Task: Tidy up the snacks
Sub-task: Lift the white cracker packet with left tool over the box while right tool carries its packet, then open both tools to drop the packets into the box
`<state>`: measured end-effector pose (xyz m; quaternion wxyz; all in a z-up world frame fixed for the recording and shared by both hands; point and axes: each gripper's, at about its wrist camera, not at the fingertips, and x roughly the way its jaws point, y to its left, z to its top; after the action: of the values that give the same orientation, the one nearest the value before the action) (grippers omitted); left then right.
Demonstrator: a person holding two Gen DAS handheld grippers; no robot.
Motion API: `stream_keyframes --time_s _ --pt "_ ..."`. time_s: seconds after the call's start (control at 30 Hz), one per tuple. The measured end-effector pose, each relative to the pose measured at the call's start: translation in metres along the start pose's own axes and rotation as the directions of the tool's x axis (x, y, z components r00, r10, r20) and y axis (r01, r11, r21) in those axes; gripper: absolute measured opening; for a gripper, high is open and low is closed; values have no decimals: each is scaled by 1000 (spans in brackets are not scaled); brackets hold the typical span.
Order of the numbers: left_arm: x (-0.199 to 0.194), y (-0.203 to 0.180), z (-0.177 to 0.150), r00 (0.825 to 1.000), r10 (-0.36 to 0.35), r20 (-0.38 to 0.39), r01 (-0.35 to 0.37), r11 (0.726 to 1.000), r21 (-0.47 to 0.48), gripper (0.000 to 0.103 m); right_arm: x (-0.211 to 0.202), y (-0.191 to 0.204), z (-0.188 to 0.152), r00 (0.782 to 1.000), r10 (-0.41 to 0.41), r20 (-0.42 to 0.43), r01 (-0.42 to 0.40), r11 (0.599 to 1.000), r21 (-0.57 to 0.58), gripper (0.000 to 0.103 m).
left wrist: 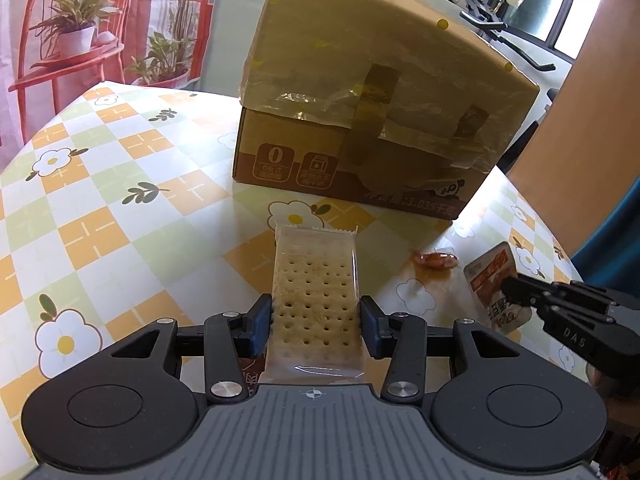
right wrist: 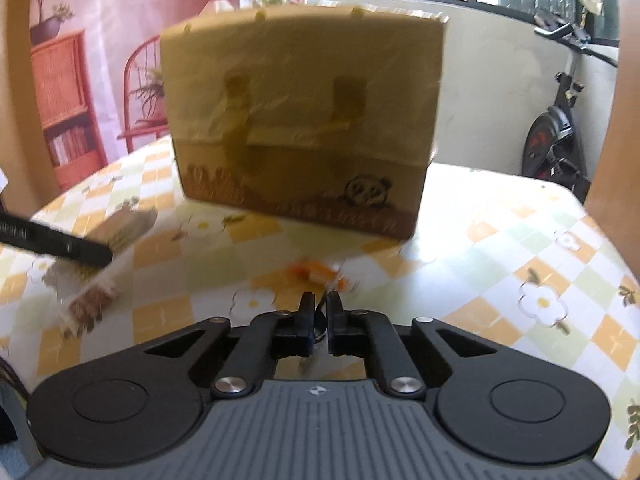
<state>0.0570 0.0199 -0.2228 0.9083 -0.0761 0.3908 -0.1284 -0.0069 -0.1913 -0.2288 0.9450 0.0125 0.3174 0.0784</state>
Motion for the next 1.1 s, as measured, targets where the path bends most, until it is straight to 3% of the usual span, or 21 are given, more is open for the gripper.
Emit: stream_keyframes --time_s 0.3,0.57,0.73,0.87,1.1 --pt "-6 0 6 1000 -9 13 9 1000 21 48 -11 -4 9 999 8 33 -9 1000 17 6" --pt "-34 -11 52 990 -65 123 55 995 81 48 -39 -13 53 985 12 173 -15 1000 19 6" --pt "-60 -24 95 969 -116 220 93 989 112 48 -55 -14 99 957 22 290 -16 1000 -22 6" --pt "-70 -34 134 947 -147 285 115 985 128 48 -62 -16 139 921 38 388 -21 999 -47 6" --pt "-50 -49 196 931 -150 333 111 985 133 48 -42 -22 192 886 76 458 -59 997 -51 6"
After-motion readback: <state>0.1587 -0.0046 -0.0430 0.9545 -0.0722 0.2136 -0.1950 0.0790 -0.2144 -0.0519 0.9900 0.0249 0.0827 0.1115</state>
